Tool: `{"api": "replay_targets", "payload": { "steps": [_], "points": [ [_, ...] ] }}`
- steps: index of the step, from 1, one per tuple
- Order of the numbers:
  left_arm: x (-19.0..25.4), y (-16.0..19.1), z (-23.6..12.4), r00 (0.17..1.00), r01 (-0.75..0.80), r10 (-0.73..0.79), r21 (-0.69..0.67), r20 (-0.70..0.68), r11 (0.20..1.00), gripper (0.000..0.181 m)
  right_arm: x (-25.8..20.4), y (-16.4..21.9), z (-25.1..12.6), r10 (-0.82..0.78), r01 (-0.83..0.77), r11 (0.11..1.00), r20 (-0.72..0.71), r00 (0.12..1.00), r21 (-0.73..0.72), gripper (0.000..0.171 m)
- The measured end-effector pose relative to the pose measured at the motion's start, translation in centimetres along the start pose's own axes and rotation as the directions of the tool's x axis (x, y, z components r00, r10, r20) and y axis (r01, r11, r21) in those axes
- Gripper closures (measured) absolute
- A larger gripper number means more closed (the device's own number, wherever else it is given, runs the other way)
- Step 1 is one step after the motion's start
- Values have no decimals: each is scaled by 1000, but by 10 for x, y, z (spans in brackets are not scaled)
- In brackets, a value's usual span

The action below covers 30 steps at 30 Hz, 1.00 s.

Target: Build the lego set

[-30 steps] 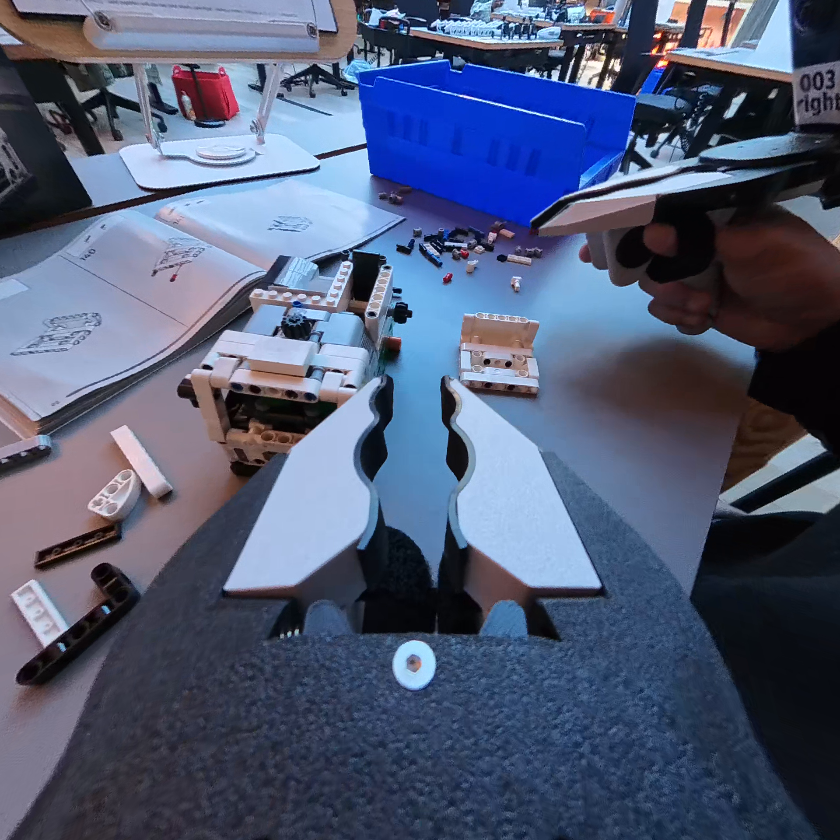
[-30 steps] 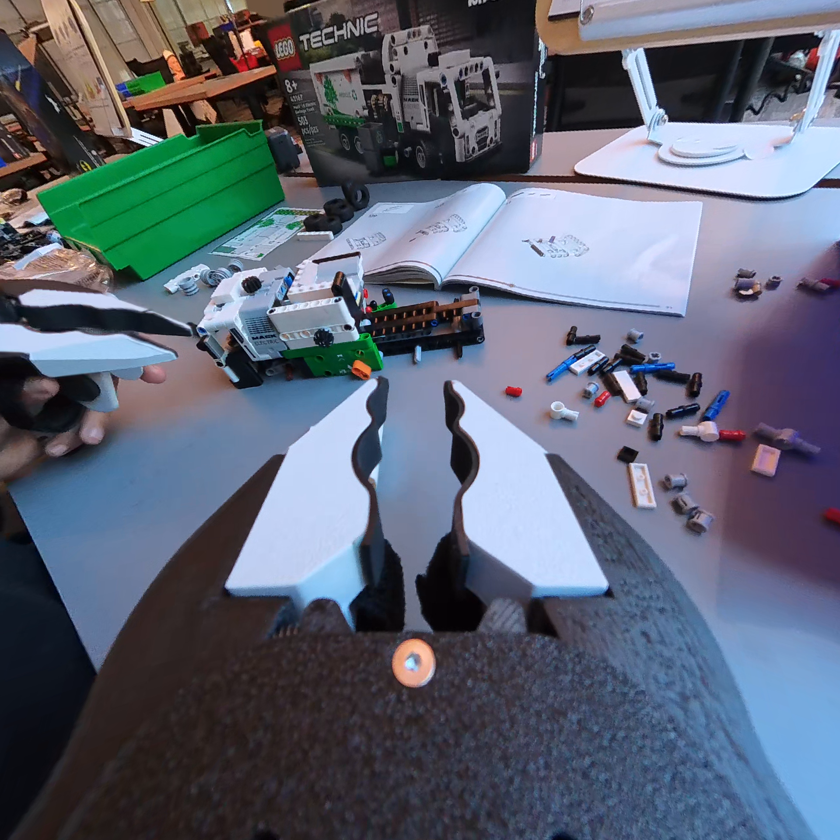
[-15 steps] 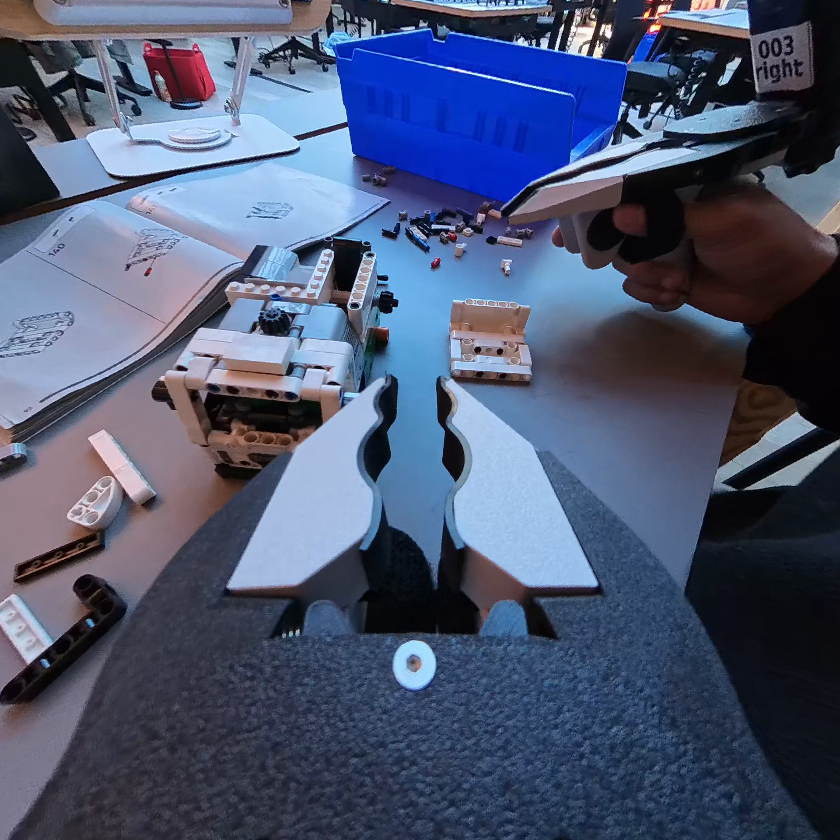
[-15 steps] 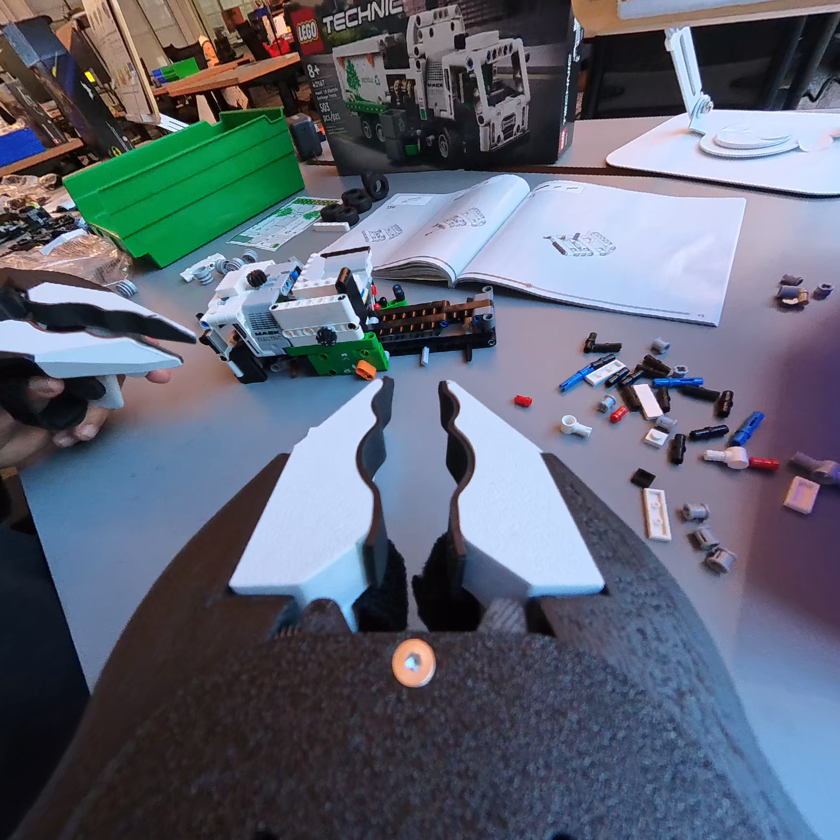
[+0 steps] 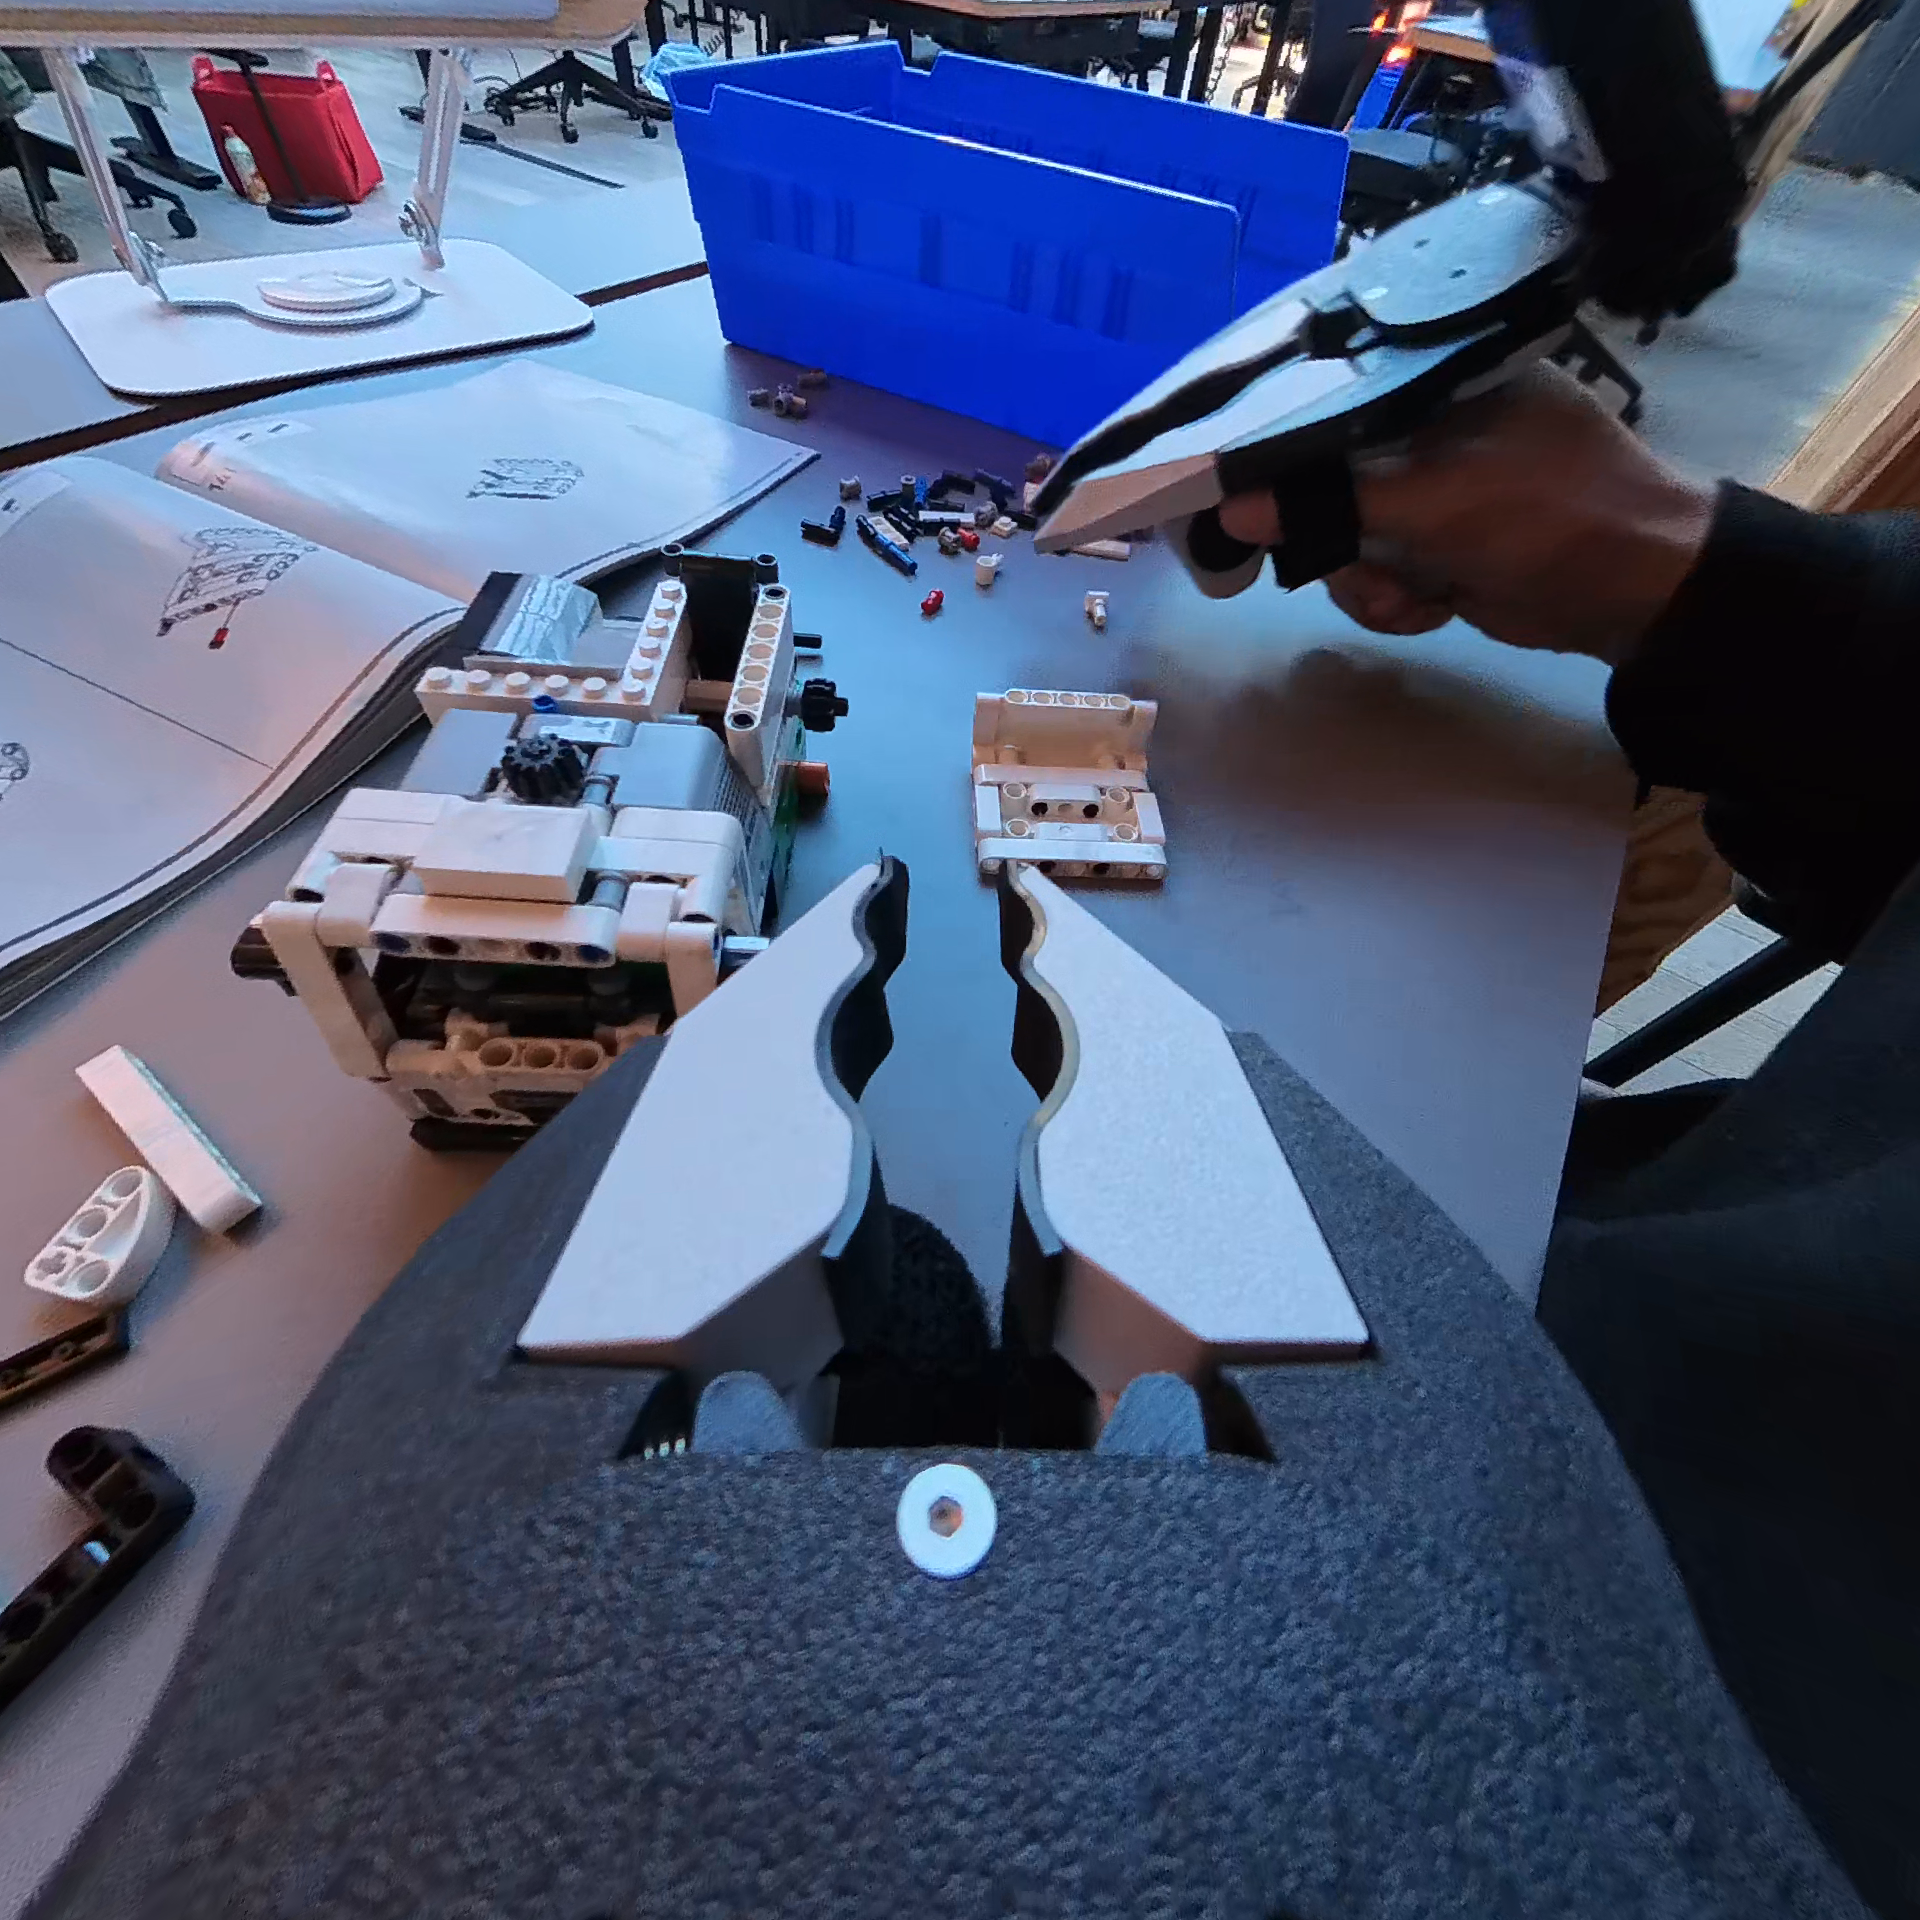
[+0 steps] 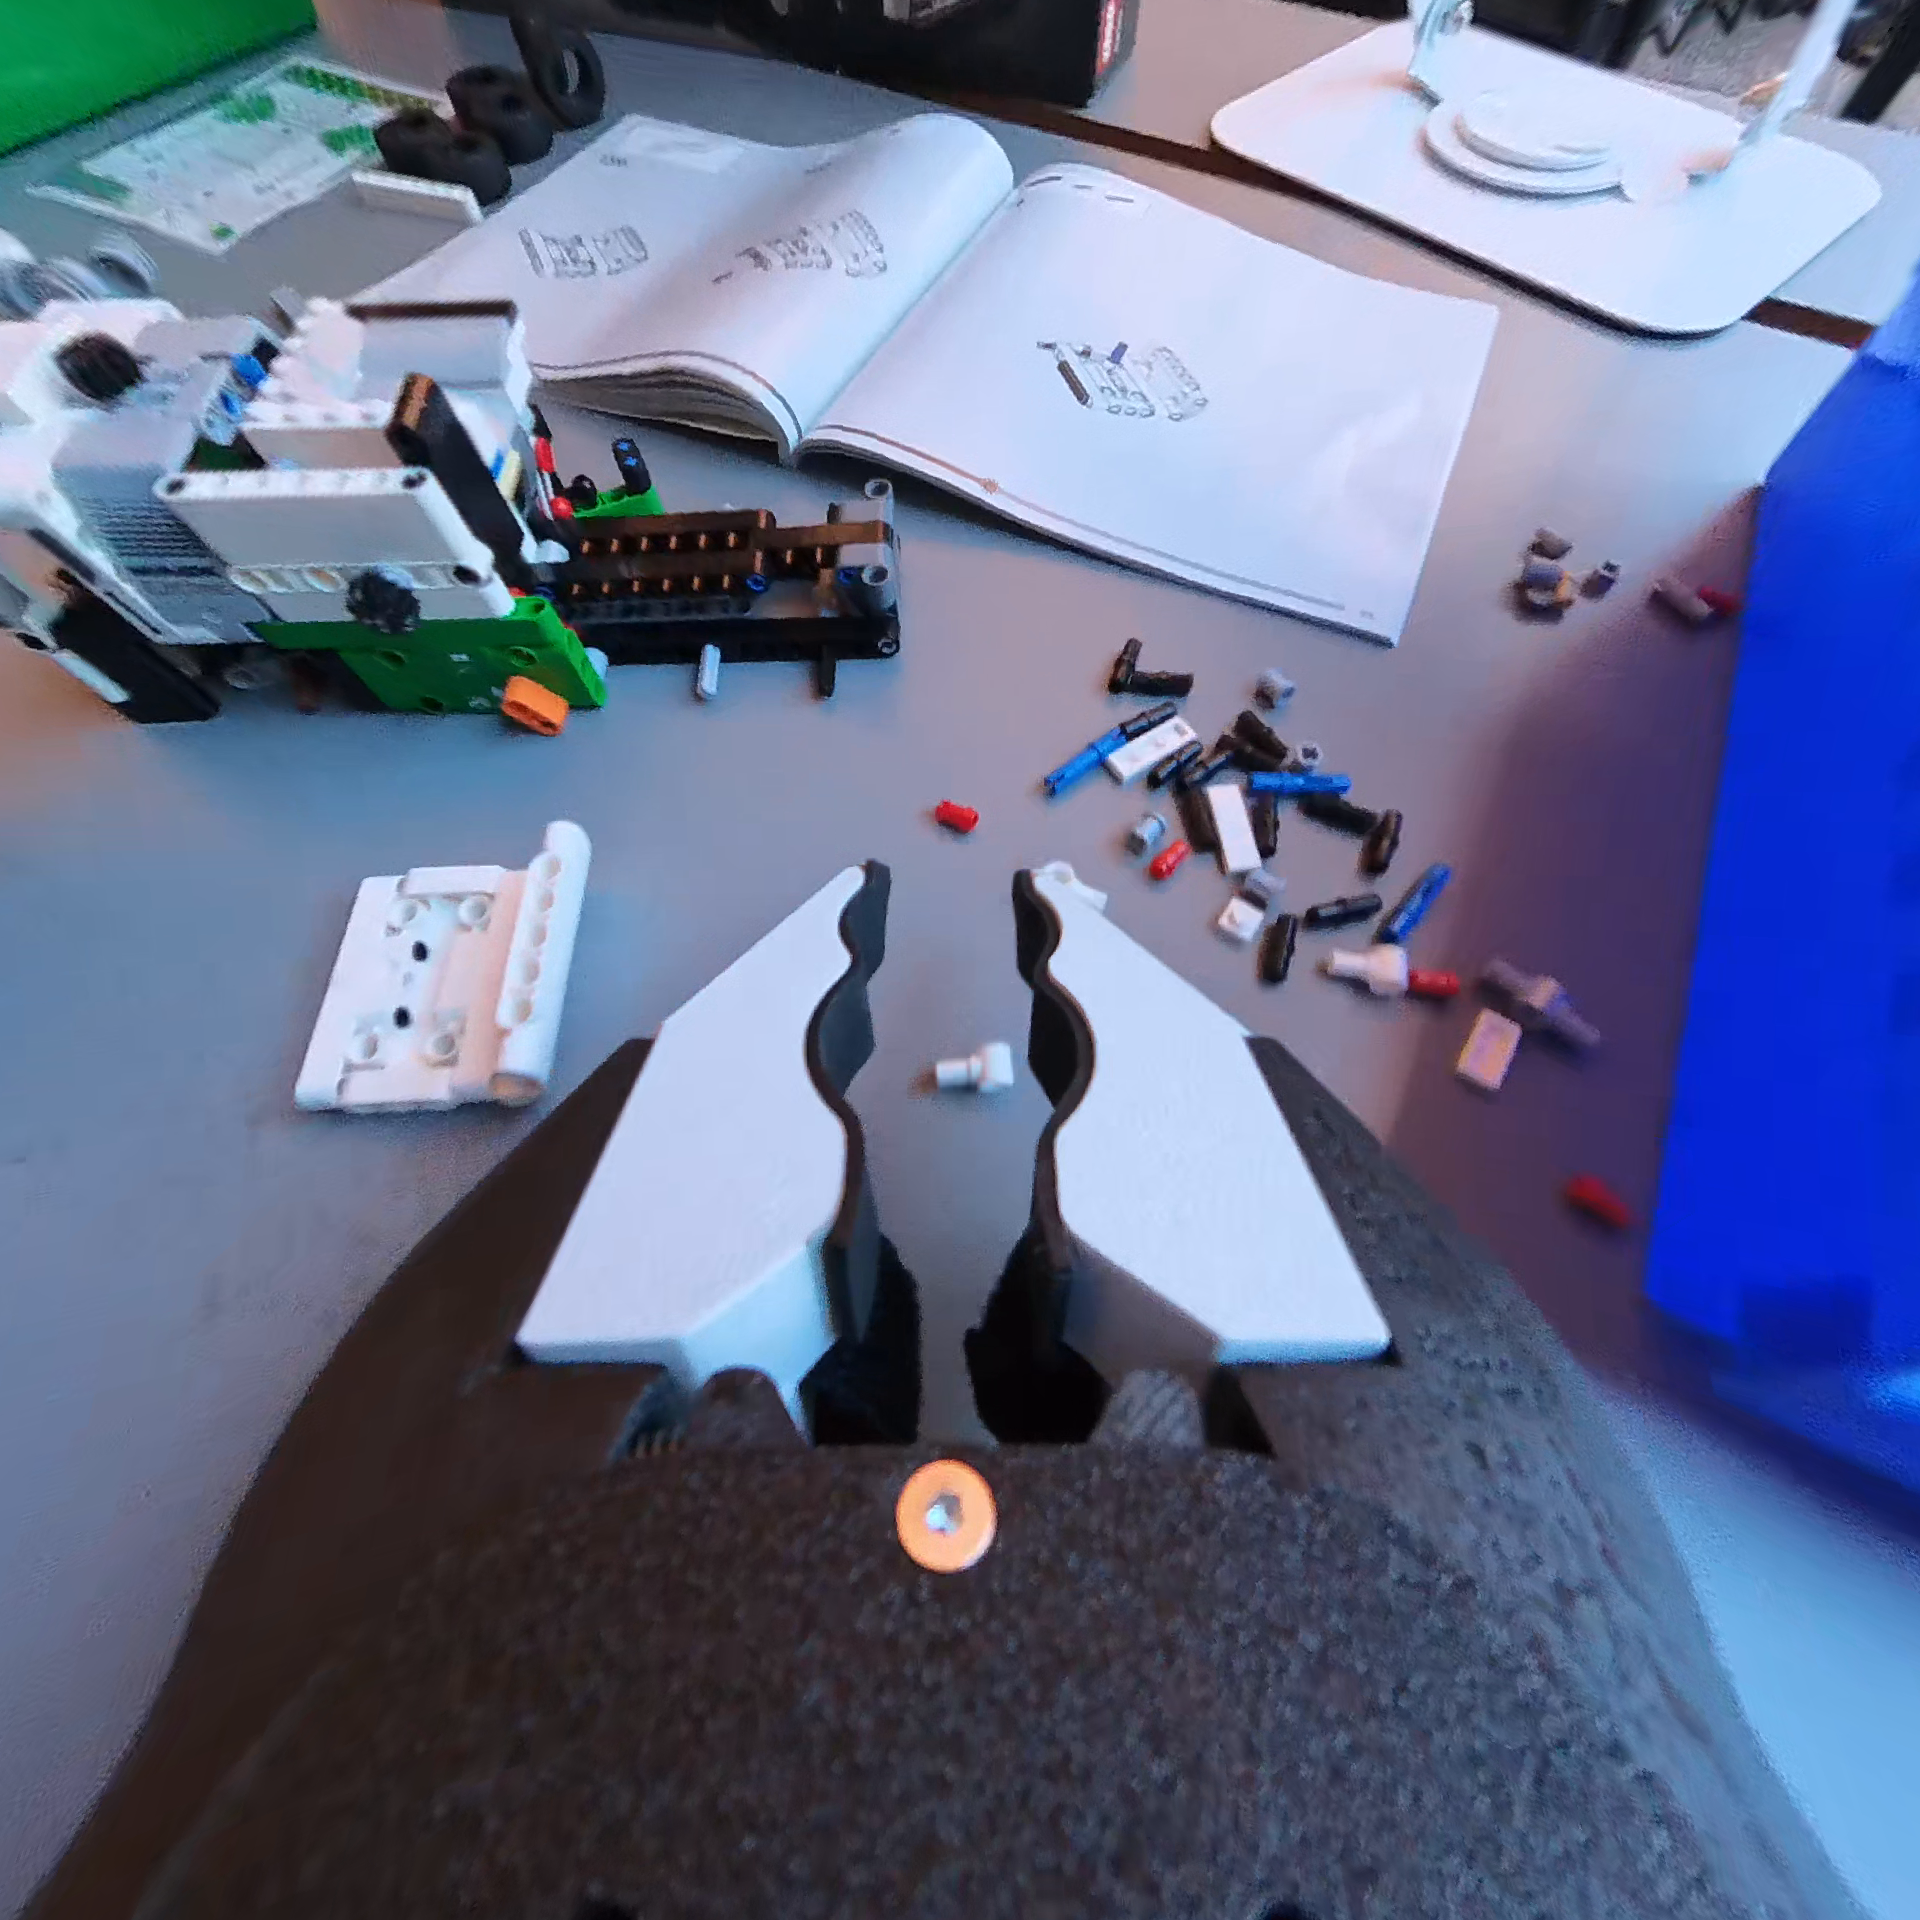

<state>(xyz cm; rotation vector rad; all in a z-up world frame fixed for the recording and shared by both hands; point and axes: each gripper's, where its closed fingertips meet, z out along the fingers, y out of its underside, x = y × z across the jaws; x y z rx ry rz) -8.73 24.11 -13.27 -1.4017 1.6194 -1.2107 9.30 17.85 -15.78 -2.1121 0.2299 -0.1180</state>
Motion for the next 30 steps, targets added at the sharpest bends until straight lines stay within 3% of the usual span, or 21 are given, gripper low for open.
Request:
{"api": "replay_targets", "payload": {
  "steps": [8, 20, 30],
  "points": [
    [-4, -4, -4, 1000, 3, -5, 36, 30, 999, 165, 0, -10, 30, -79, 79, 996, 8, 997, -40, 146],
    [-2, 5, 4, 1000, -2, 3, -37, 18, 999, 164, 1, -12, 26, -67, 67, 998, -15, 998, -16, 148],
    [0, 2, 2, 1000, -24, 24, -15, 19, 1000, 165, 0, -8, 27, -63, 62, 997, -18, 998, -36, 148]
  ]
}}
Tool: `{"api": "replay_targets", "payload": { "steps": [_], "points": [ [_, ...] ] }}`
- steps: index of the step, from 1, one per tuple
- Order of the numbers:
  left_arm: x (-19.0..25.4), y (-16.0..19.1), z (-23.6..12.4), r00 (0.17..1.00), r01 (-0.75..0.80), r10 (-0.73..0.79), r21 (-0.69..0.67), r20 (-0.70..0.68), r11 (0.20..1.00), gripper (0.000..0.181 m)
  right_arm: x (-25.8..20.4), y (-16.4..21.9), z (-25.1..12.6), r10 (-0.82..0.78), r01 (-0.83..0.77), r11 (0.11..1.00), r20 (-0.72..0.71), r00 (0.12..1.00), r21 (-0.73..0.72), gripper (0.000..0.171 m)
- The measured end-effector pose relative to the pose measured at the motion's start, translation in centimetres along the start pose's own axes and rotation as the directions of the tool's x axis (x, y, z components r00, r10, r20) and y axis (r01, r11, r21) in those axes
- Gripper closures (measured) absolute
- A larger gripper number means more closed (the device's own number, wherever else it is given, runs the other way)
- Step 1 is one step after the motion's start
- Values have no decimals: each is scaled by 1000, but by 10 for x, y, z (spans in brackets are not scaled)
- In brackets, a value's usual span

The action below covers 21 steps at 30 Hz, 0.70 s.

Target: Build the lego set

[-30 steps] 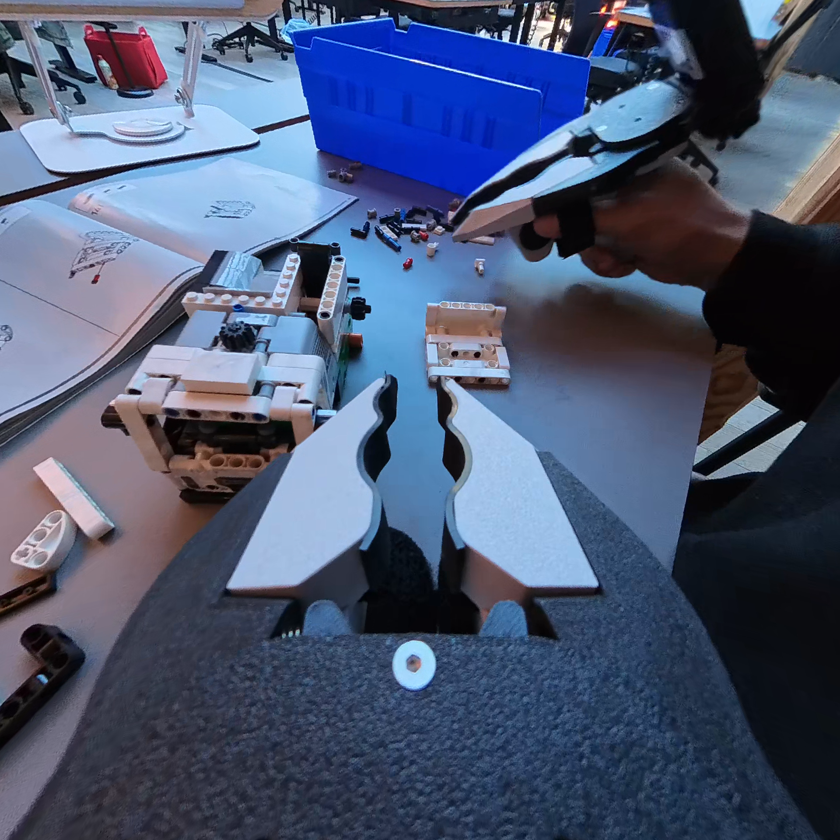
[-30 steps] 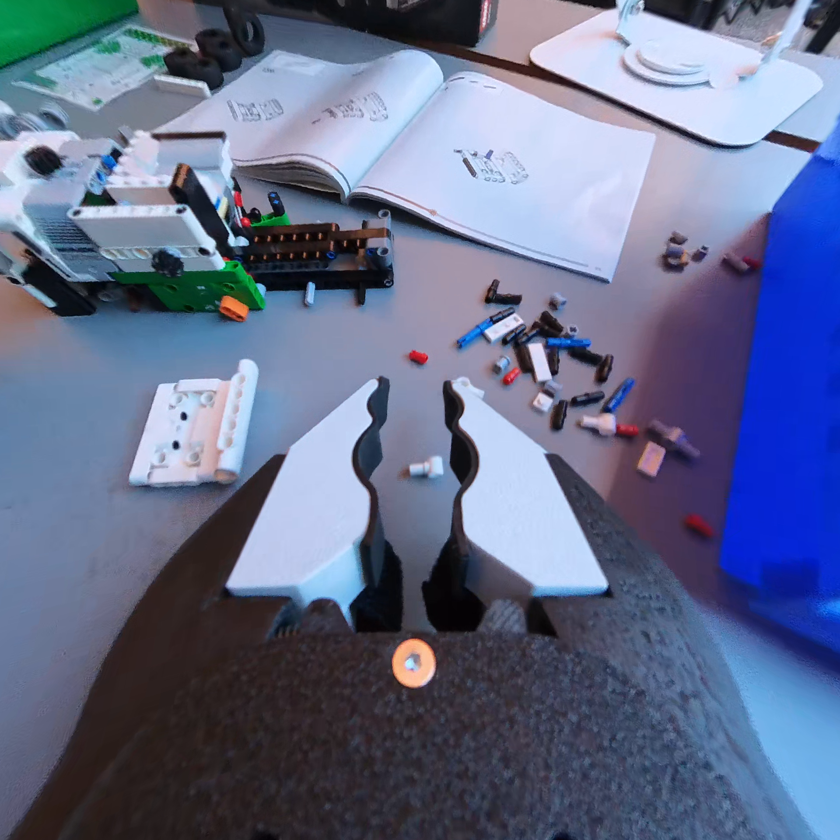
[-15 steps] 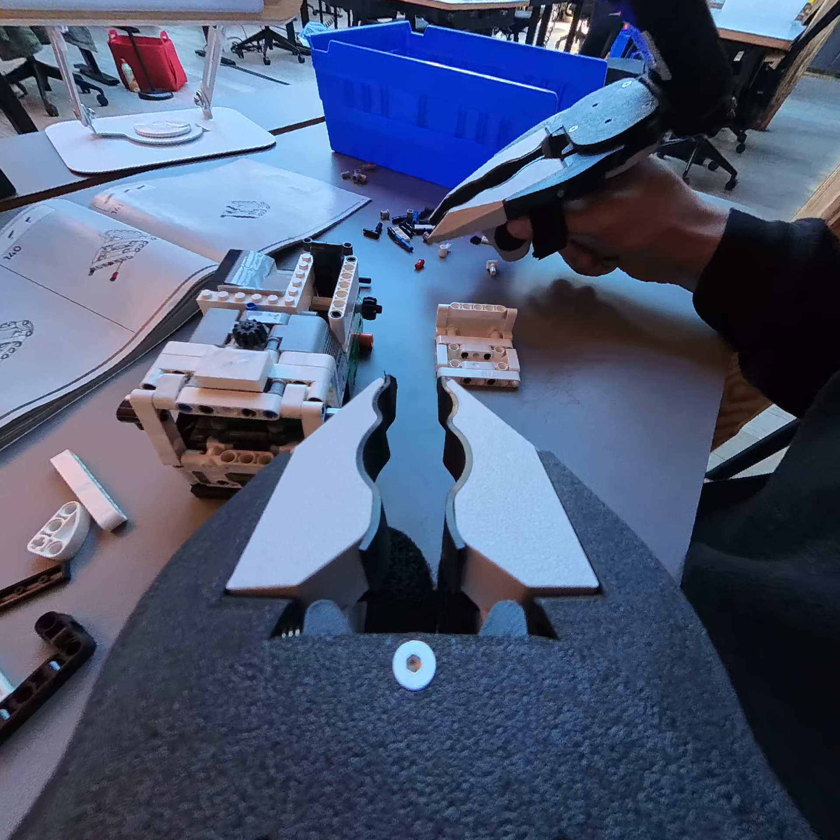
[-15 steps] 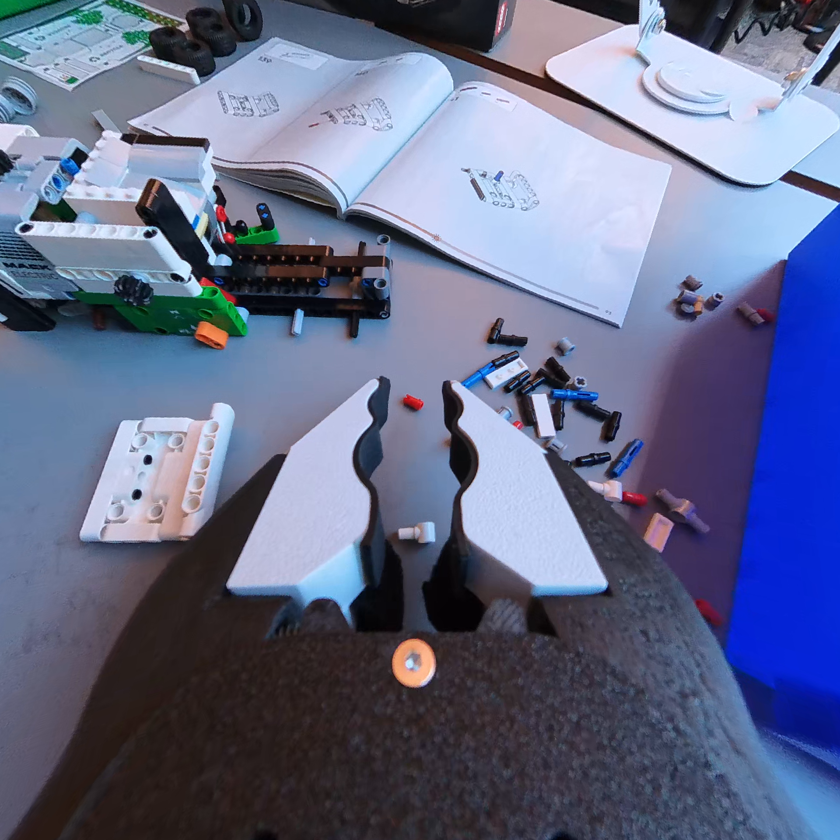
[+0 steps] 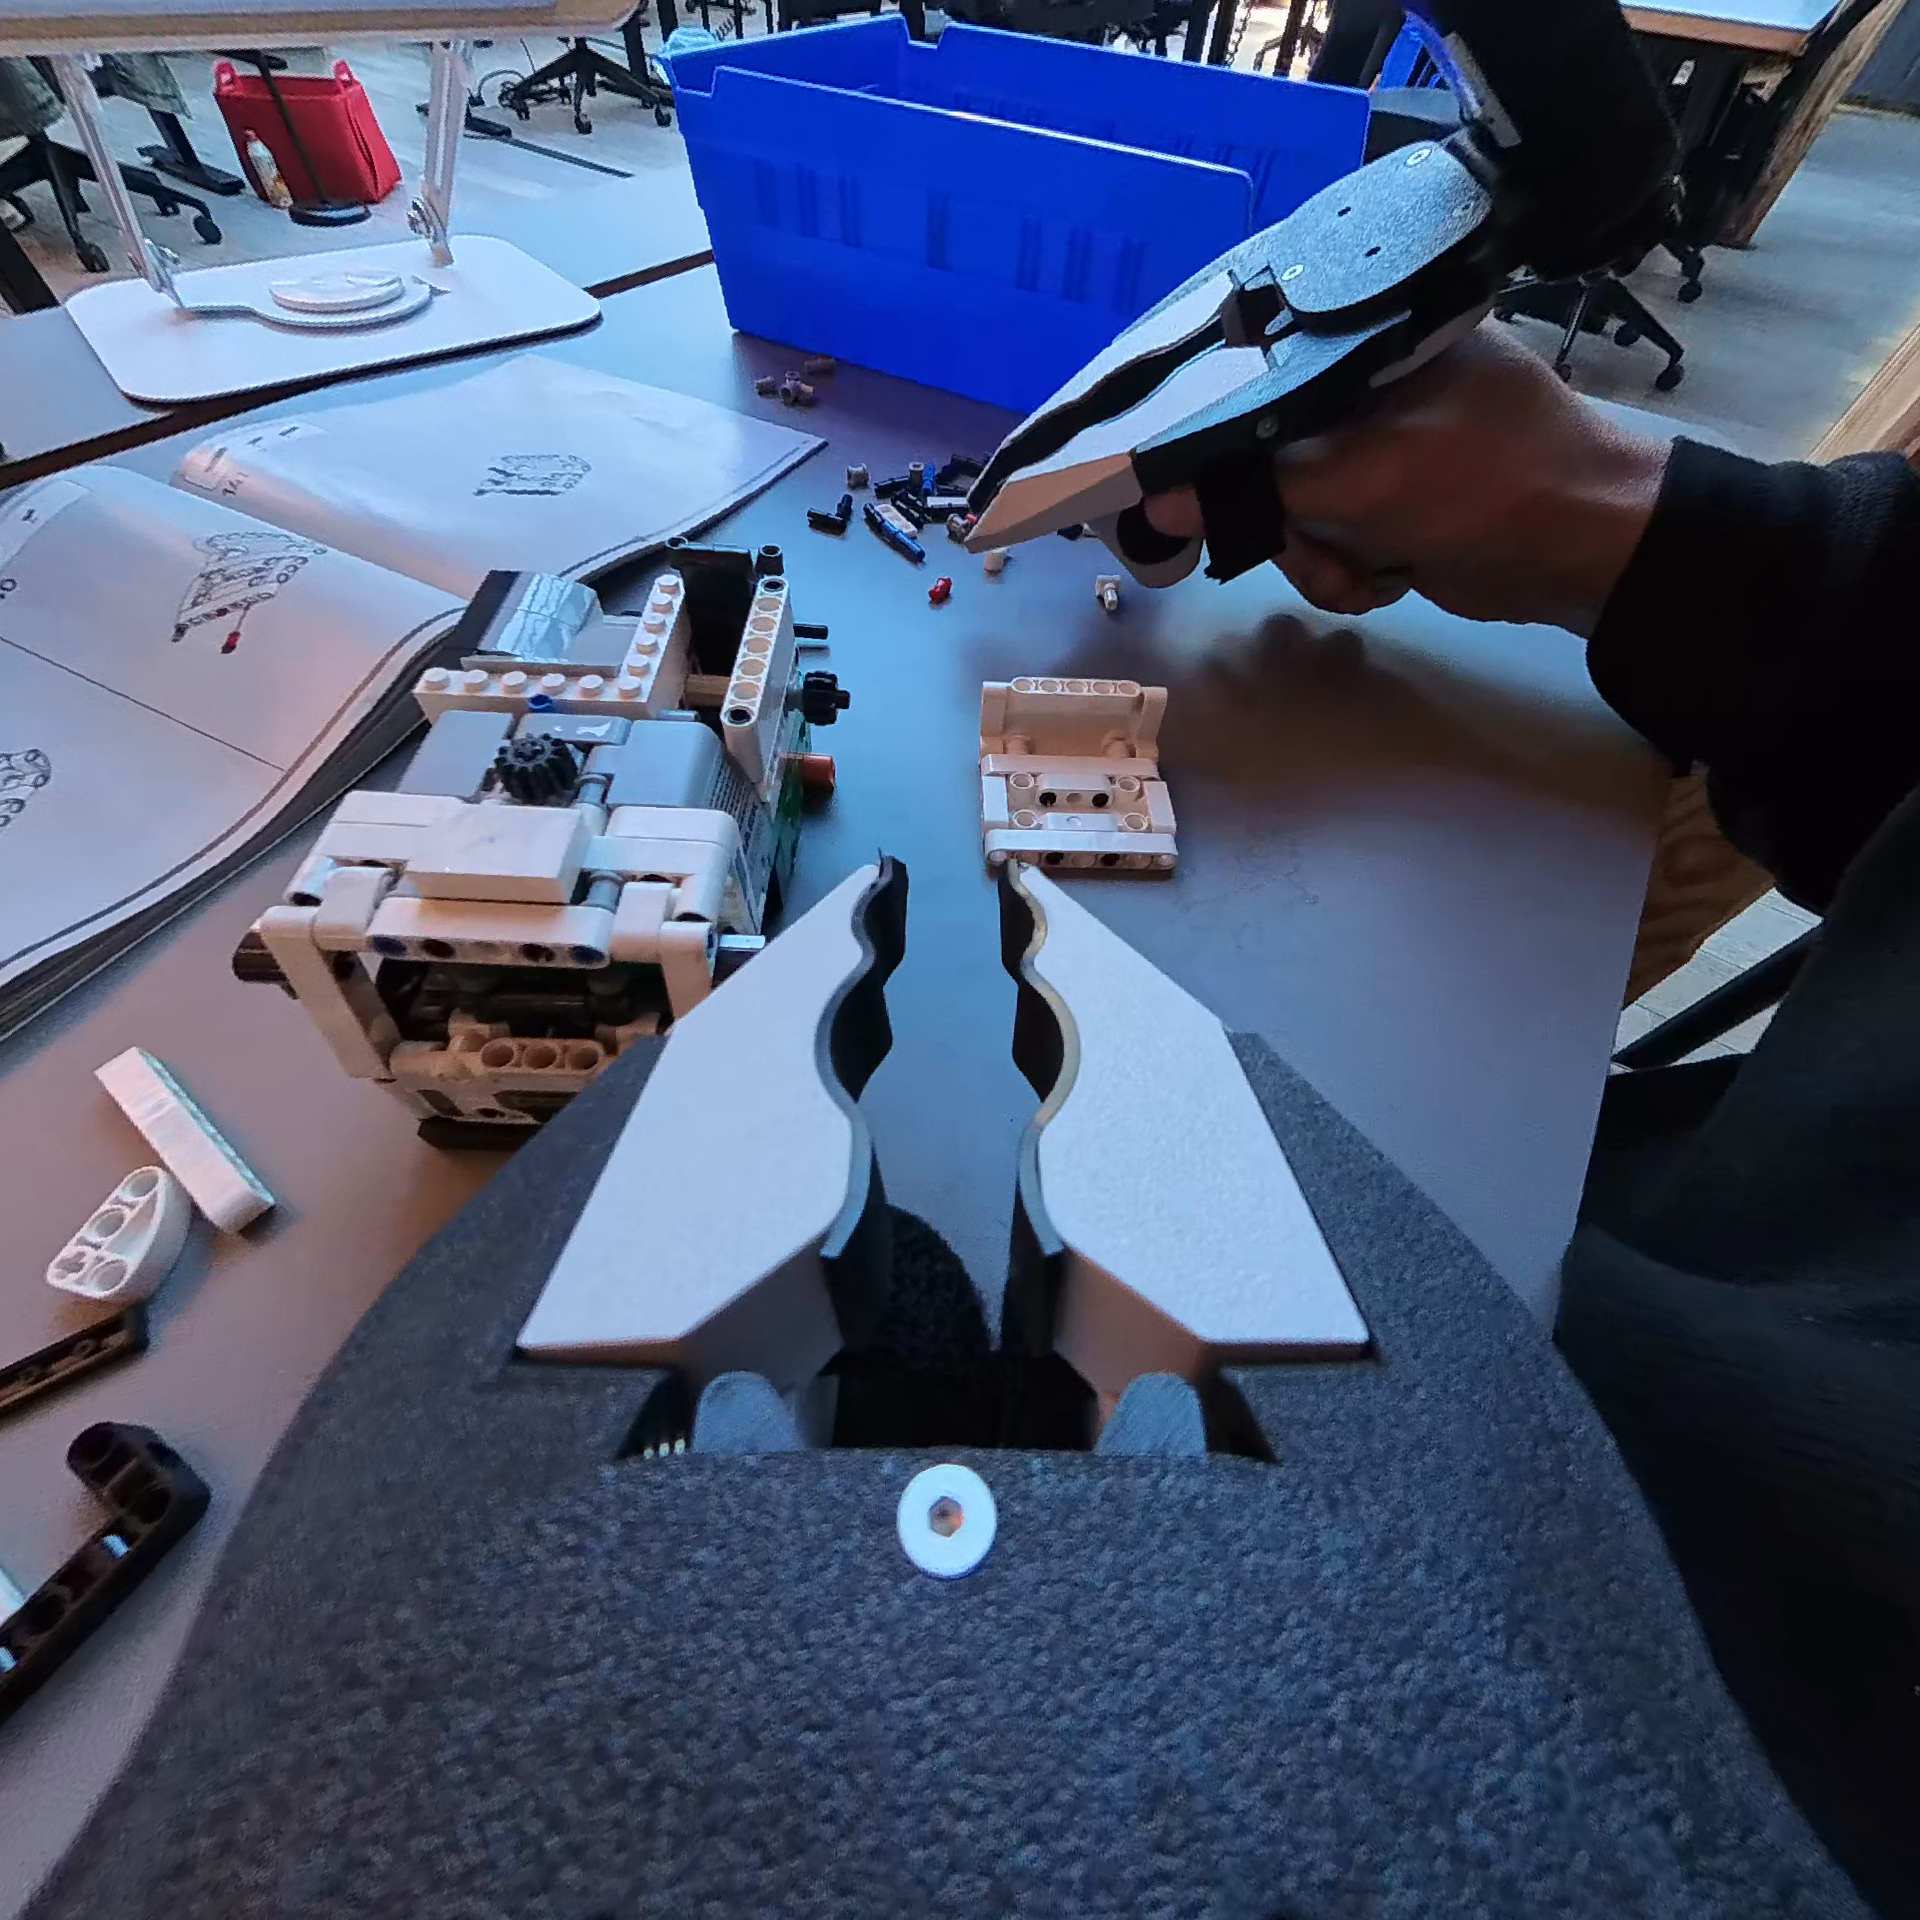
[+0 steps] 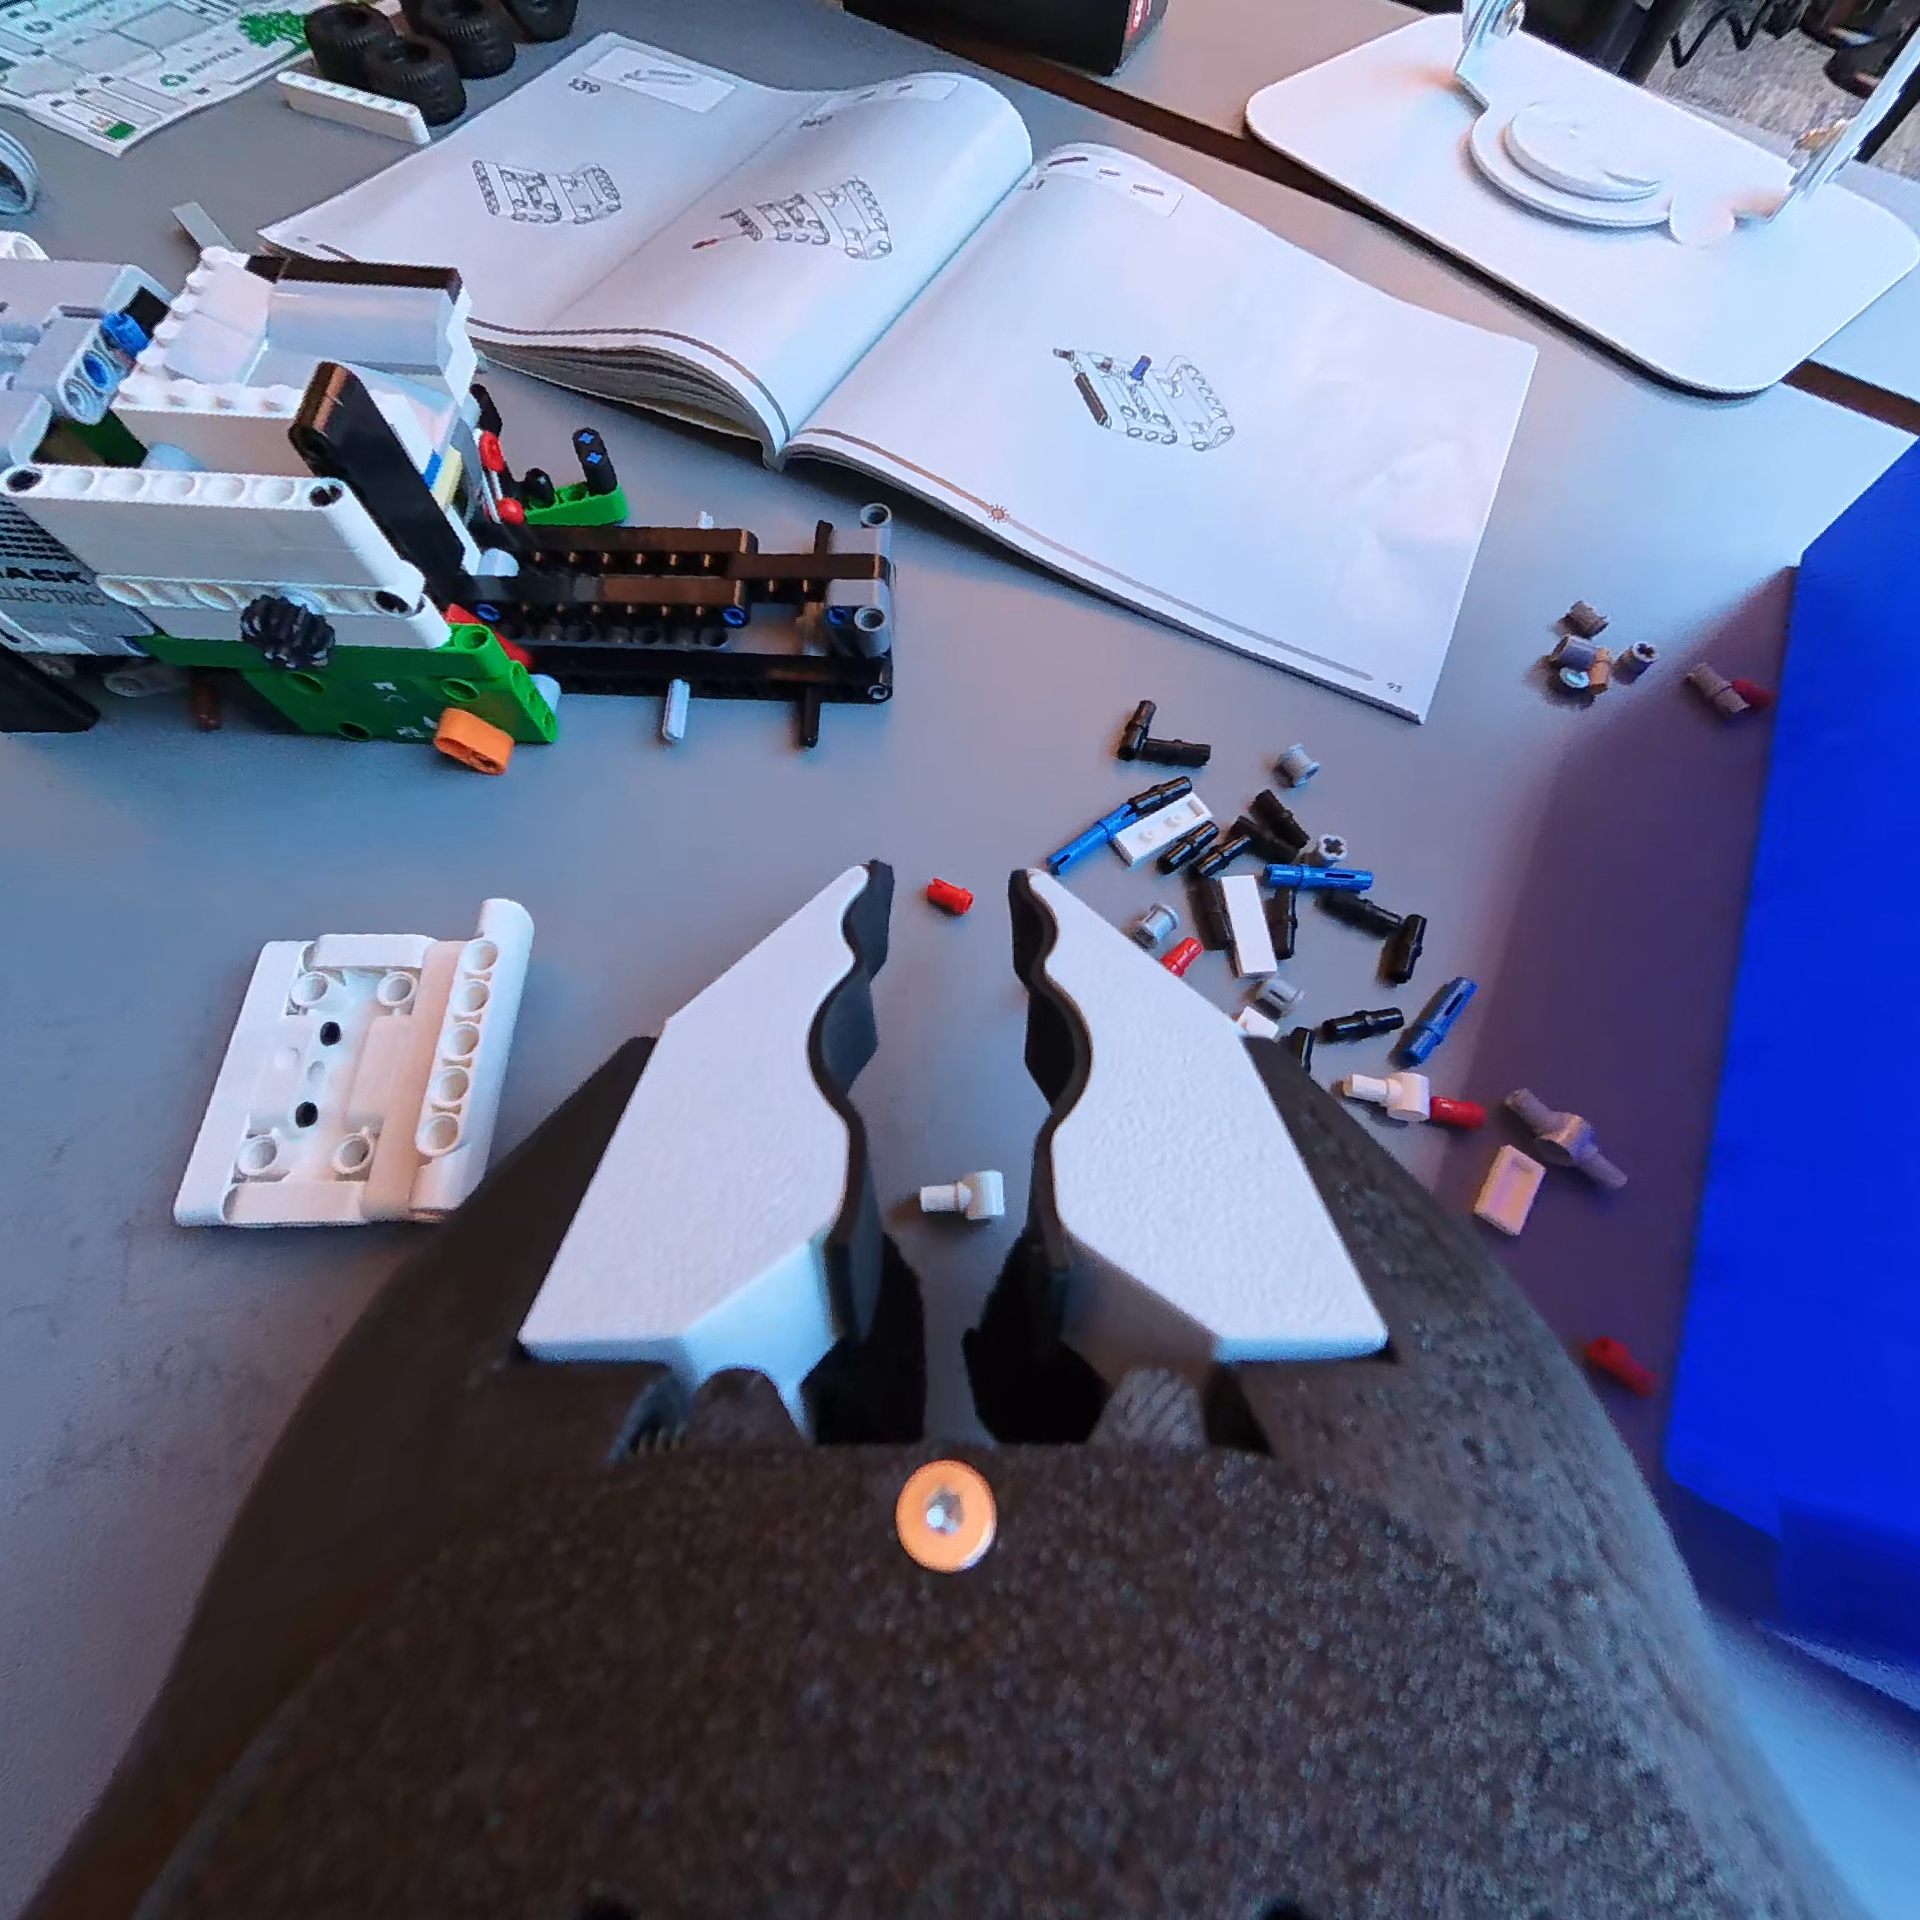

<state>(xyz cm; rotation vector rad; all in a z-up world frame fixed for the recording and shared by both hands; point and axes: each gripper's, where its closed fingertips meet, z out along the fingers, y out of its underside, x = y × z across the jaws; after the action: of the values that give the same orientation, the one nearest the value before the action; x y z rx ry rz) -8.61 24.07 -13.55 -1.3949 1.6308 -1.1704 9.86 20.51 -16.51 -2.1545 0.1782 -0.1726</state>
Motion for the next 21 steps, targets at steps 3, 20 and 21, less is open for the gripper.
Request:
{"api": "replay_targets", "payload": {
  "steps": [3, 20, 21],
  "points": [
    [0, -1, -1, 1000, -3, 3, 7, -1, 1000, 165, 0, 1, -1, -2, 2, 1000, -1, 1000, -4, 148],
    [4, -3, -2, 1000, -12, 12, 24, -22, 1000, 165, 0, 9, -1, -161, 167, 985, 137, 977, -41, 146],
    [4, -3, -2, 1000, -12, 13, 25, -22, 1000, 165, 3, 8, 3, -176, 183, 982, 140, 974, -41, 146]
  ]
}}
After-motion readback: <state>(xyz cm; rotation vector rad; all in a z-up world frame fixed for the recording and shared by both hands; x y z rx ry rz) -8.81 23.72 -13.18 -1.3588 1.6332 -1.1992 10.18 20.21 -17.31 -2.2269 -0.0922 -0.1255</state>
